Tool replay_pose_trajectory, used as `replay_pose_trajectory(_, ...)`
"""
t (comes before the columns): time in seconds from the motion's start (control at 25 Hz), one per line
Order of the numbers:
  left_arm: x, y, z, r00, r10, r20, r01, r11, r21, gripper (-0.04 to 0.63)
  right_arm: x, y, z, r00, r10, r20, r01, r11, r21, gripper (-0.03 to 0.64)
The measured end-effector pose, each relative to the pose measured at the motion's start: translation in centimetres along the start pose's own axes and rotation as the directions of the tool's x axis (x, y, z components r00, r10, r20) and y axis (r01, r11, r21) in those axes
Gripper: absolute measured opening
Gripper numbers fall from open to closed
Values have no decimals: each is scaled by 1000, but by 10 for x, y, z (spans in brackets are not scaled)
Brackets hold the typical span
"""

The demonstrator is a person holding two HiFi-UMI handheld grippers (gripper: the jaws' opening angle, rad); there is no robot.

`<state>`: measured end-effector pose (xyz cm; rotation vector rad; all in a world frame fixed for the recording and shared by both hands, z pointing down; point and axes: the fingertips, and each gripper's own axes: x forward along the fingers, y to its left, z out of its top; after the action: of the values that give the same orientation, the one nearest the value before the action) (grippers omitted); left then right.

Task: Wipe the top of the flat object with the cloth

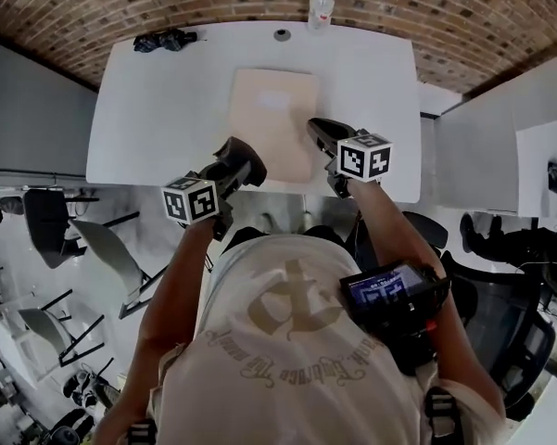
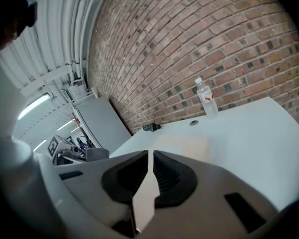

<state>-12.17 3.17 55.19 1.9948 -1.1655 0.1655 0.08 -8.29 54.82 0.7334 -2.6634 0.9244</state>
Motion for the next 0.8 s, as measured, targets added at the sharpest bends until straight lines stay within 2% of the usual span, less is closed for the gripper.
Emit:
replay_pose_trajectory(0.32, -20, 8, 4, 998, 15, 65, -21, 997, 78, 101, -25, 45, -11, 998, 50, 39, -45, 993, -104, 34)
replay_pose_trajectory(0.8, -26, 3, 5, 997, -19, 71, 9, 990, 138, 101, -59, 49, -31, 997, -23, 71, 29, 996, -88, 23)
